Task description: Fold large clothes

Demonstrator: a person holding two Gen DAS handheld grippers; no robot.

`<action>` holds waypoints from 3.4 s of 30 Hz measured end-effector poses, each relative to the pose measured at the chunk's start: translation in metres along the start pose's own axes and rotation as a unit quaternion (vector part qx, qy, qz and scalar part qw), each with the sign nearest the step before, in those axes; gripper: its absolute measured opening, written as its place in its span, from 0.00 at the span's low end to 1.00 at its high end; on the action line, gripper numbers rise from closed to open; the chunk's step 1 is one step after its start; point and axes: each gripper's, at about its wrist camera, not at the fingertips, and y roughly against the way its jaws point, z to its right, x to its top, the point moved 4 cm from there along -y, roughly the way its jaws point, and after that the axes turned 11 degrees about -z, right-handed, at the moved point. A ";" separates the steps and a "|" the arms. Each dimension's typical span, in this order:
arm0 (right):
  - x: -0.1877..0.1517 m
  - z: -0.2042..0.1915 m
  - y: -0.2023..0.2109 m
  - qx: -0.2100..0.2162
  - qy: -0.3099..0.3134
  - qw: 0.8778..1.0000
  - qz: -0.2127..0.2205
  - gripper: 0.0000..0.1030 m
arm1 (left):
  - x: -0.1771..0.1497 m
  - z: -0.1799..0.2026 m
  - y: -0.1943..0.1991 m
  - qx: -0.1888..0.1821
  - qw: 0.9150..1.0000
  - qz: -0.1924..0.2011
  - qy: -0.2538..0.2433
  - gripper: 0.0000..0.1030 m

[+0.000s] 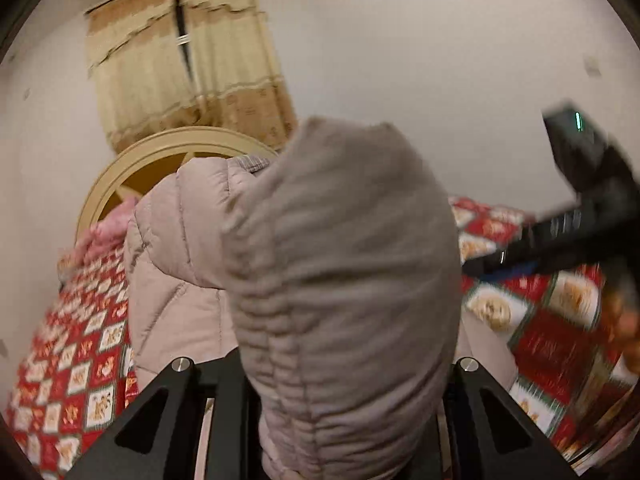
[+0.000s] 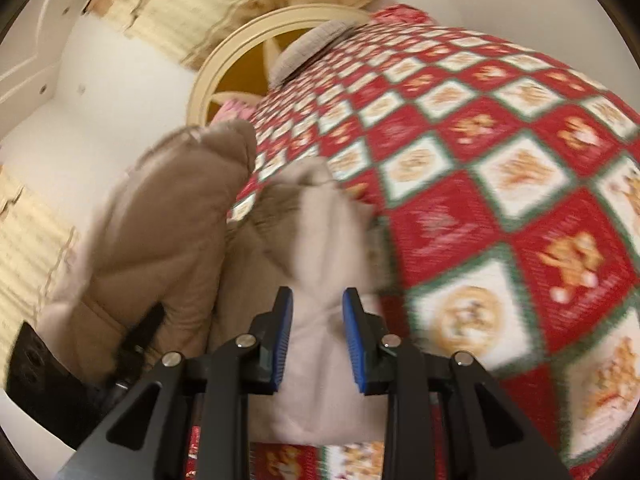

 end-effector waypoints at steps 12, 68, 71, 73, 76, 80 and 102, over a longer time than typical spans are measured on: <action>0.028 -0.015 0.037 0.022 0.038 0.999 0.027 0.73 | -0.020 0.039 -0.036 0.048 0.993 0.001 -0.106 0.26; 0.037 -0.029 -0.091 -0.086 0.226 0.969 -0.045 0.19 | -0.061 0.015 0.046 -0.117 0.972 -0.034 -0.199 0.50; 0.040 -0.014 -0.088 -0.043 0.196 0.979 -0.042 0.20 | -0.043 -0.045 0.059 -0.179 0.981 -0.044 -0.061 0.50; 0.040 -0.009 -0.088 -0.027 0.184 0.982 -0.031 0.20 | -0.018 -0.093 0.051 -0.193 0.978 -0.044 0.069 0.51; 0.033 -0.004 -0.086 -0.011 0.170 0.985 -0.002 0.21 | 0.027 -0.146 0.022 -0.195 0.954 -0.042 0.225 0.57; 0.029 -0.008 -0.083 -0.027 0.171 0.985 0.013 0.21 | 0.074 -0.148 -0.048 -0.160 0.951 -0.064 0.256 0.58; 0.028 0.012 -0.086 0.001 0.120 0.993 0.005 0.22 | 0.028 -0.080 -0.172 0.008 0.981 -0.130 0.142 0.64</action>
